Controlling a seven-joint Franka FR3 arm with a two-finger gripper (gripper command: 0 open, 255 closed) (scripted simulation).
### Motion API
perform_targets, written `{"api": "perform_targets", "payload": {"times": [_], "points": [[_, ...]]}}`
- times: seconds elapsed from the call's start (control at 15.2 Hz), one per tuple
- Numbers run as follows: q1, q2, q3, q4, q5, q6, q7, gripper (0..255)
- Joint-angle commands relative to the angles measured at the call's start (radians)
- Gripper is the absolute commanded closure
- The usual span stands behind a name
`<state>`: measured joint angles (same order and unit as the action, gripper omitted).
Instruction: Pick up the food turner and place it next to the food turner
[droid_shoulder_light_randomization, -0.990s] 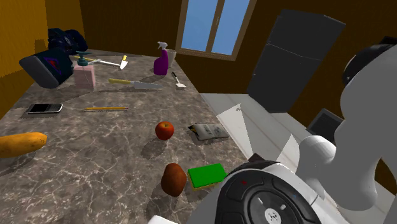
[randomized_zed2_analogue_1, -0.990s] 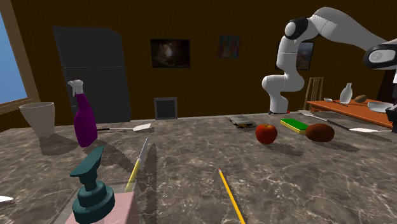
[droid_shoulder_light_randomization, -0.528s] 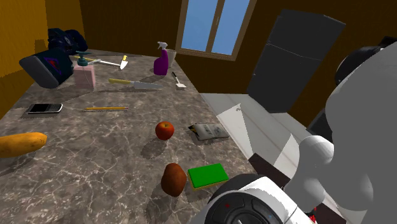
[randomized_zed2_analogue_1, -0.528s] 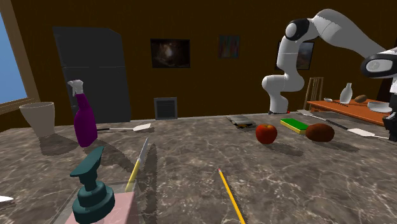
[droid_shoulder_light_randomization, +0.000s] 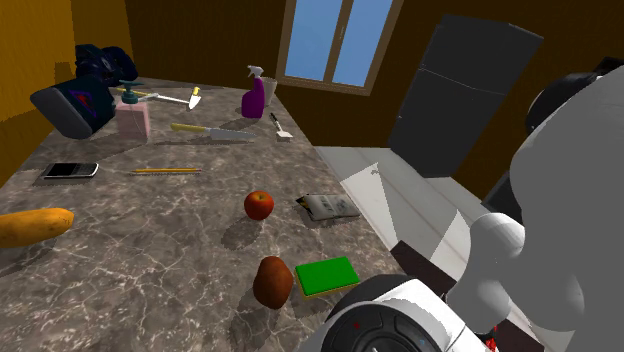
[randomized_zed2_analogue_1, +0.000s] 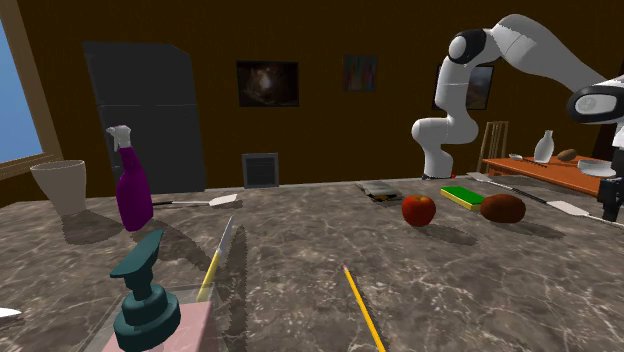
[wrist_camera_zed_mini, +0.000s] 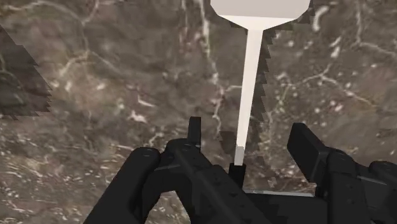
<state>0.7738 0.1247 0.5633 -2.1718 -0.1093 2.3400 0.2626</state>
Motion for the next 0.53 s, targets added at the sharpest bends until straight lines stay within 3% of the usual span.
{"api": "perform_targets", "payload": {"times": [0.0,0.2,0.46], "points": [[0.0,0.0,0.0,0.0,0.0,0.0,0.0,0],[0.0,0.0,0.0,0.0,0.0,0.0,0.0,0],[-0.011,-0.087,0.009,0.043,0.068,-0.115,-0.048,0]]}}
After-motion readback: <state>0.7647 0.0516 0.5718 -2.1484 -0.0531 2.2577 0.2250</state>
